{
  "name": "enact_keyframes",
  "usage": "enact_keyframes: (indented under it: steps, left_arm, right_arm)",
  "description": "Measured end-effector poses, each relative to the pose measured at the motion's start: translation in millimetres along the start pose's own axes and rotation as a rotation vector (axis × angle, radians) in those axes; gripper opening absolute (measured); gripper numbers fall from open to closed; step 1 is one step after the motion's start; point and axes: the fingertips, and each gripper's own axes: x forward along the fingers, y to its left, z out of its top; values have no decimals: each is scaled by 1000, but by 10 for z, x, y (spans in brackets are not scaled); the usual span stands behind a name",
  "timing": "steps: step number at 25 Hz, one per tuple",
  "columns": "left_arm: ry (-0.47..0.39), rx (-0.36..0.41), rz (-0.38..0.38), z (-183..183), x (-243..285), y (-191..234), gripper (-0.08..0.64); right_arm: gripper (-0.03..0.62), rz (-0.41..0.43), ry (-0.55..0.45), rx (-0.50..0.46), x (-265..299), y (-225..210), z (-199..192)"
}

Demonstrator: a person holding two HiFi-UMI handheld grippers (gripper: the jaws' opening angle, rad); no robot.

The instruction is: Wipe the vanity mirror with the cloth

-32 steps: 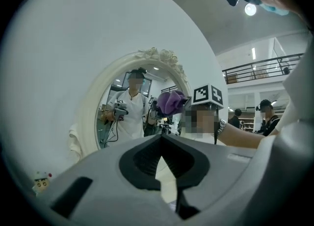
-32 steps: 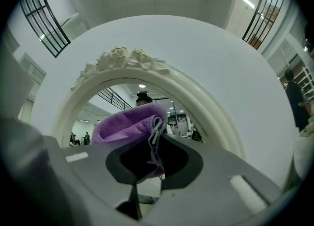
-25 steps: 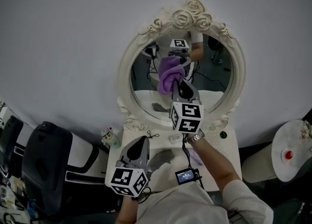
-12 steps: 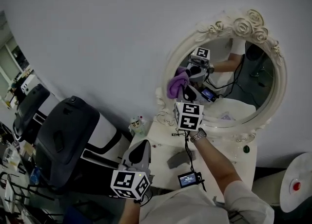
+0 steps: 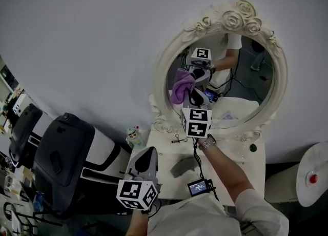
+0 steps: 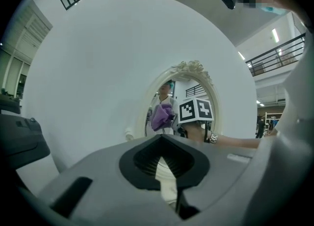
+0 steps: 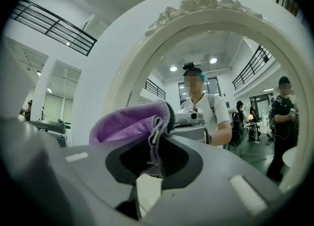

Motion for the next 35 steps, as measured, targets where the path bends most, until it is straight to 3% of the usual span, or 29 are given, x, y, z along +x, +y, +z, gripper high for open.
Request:
enact_keyframes:
  steps: [11,17,28,35]
  left_arm:
    - [37,42,-285,-82,620,-870,0]
    - [52,51,-389,-145,833,-1301,0]
    - [57,47,-471,-202,1080,-1786,0]
    - [64,42,-460,-246,1058,-1809,0]
  right_arm:
    - [65,-205,-9,-36,-644,-1290,81]
    - [66,-324,-5,-31,-1002,-2008,61]
    - [67,-460,19,28,-1477,-2934,-68]
    - [60,-514,9,24,-1560,-3064,-101]
